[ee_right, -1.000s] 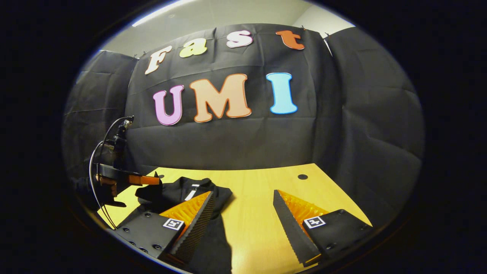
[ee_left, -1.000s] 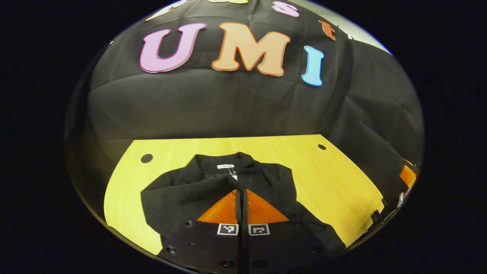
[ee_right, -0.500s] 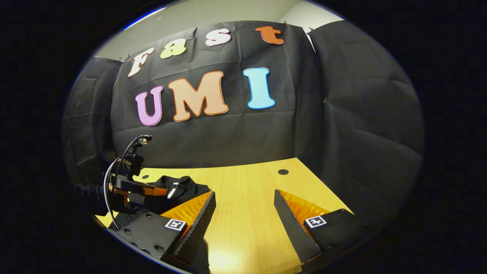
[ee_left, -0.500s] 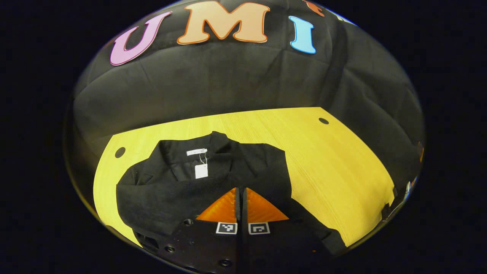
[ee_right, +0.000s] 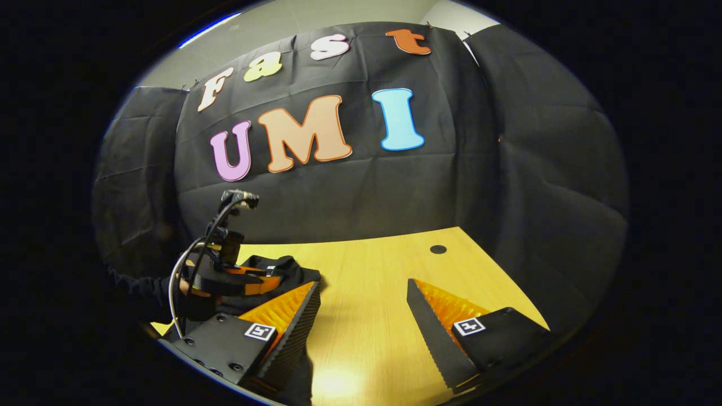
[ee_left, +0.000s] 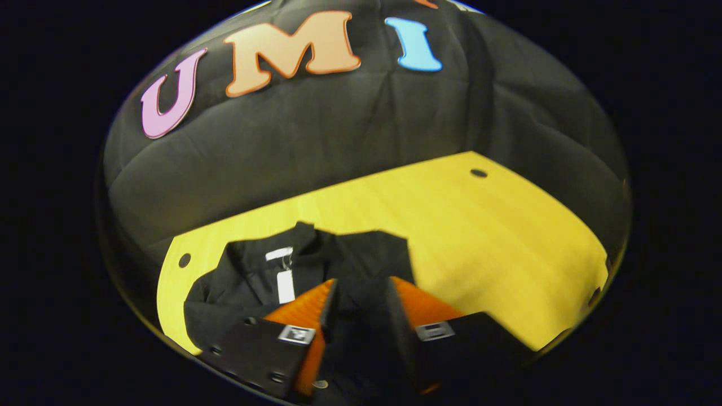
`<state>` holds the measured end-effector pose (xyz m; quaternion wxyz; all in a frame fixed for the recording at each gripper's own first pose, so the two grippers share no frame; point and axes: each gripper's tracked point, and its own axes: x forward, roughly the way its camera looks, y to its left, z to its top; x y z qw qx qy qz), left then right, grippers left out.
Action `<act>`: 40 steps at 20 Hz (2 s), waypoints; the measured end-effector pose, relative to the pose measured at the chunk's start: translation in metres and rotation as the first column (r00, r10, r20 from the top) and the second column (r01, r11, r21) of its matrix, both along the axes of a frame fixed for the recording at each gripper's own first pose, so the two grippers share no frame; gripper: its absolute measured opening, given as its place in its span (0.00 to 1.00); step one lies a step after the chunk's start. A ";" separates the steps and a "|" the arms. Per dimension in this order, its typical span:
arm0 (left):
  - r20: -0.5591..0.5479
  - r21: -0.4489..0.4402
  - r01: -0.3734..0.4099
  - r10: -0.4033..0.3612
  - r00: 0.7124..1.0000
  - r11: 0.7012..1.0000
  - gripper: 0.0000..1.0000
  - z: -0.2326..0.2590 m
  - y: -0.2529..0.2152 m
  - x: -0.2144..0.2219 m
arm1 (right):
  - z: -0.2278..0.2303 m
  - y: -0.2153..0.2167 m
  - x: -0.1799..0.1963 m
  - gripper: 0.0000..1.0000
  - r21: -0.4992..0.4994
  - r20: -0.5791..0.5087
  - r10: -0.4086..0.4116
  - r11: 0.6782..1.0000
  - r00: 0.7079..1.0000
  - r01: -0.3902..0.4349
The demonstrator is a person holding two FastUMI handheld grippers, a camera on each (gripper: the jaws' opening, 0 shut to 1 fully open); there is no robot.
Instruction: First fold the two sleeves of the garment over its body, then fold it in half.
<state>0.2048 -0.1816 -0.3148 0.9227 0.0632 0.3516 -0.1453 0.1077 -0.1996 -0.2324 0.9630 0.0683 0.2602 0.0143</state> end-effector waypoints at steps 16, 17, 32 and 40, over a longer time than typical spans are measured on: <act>0.222 -0.051 -0.346 0.349 0.911 0.937 0.94 0.122 0.218 -0.184 | 0.013 0.103 -0.070 0.98 -0.014 0.026 0.097 0.995 0.995 -0.097; 0.213 -0.049 -0.361 0.363 0.907 0.931 0.94 0.119 0.228 -0.198 | 0.010 0.108 -0.078 0.98 -0.021 0.019 0.101 0.995 0.995 -0.100; -0.092 0.092 -0.462 0.470 0.878 0.882 0.94 -0.003 0.299 -0.361 | -0.128 0.126 -0.203 0.94 -0.155 -0.324 0.097 0.976 0.941 -0.154; -0.174 0.100 -0.478 0.488 0.855 0.873 0.95 -0.045 0.305 -0.403 | -0.171 0.125 -0.228 0.98 -0.142 -0.425 0.056 0.982 0.903 -0.128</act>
